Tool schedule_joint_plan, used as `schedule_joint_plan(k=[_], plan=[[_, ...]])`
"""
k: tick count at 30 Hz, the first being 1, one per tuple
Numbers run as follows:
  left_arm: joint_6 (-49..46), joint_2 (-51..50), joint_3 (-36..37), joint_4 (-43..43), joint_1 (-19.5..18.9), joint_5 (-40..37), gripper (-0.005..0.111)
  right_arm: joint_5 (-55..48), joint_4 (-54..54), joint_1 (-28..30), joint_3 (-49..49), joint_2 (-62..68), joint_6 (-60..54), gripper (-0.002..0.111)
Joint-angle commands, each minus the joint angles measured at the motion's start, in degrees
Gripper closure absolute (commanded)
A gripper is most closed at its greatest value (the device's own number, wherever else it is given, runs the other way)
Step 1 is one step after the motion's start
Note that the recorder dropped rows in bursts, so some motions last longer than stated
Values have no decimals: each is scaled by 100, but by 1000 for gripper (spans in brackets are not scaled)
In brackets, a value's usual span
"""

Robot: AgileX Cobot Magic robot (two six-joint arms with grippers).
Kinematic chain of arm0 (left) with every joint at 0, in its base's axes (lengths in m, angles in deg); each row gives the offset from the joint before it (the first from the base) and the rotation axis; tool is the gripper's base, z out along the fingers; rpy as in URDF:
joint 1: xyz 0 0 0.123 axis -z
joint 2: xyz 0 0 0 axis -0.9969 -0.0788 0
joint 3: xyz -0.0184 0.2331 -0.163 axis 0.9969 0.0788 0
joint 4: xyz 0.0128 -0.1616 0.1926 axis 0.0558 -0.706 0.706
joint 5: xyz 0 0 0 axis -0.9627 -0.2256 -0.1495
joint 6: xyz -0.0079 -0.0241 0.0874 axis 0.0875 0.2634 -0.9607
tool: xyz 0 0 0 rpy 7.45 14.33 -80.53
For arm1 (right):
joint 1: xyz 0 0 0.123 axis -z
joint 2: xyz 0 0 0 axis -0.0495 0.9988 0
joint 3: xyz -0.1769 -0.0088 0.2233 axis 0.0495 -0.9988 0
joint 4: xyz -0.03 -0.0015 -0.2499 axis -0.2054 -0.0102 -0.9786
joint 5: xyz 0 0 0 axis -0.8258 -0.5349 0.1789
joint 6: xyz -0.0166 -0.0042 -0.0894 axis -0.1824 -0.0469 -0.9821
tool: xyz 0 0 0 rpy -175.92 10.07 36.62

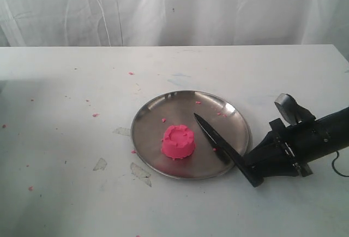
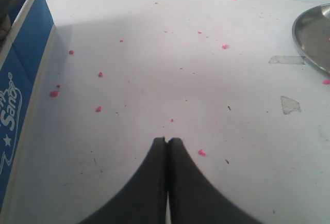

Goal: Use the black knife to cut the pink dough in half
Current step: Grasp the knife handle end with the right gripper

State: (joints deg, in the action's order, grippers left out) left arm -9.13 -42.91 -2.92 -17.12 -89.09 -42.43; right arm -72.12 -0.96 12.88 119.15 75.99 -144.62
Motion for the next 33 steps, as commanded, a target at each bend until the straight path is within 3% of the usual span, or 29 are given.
schedule_joint_plan(k=[1,11,23,33], plan=[[1,24,17,-44,38,7,107,-33,42,-99,-23,46,-252,65],[1,24,17,-44,38,7,107,-33,16,-503,-23,46,-314,65],[1,24,17,-44,38,7,107,149,-19,-516,-23,46,-321,65],[1,24,17,-44,38,7,107,188,-129,-516,-23,46,-321,76]])
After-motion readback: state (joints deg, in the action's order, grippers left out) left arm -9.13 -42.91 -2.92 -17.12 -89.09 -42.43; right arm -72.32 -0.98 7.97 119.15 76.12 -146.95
